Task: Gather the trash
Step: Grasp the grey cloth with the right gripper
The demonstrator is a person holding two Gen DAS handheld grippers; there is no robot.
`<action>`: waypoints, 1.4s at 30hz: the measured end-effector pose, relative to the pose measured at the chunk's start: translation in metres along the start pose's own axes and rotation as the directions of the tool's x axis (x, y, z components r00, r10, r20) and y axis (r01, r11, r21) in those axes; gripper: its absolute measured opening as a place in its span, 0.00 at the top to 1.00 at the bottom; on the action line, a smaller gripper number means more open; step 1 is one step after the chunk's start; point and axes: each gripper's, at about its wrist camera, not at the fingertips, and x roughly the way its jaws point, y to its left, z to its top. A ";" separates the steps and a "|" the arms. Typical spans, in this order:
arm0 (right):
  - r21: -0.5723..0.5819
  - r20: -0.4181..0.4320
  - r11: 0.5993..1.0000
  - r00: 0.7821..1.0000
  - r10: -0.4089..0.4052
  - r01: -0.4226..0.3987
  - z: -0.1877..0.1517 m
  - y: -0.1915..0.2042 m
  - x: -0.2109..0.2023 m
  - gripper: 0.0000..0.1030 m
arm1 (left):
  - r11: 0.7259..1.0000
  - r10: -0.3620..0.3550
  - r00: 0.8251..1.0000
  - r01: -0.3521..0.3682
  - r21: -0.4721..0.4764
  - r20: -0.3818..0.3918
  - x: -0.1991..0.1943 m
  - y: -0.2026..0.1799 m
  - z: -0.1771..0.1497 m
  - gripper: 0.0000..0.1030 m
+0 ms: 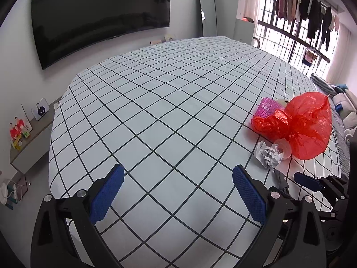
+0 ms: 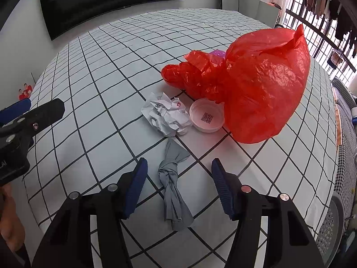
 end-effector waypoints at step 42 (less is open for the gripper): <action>0.317 0.097 0.948 0.995 0.005 -0.035 -0.077 -0.114 -0.058 0.85 | 0.972 -0.085 0.993 0.100 0.214 -0.077 0.059 -0.118 0.009 0.28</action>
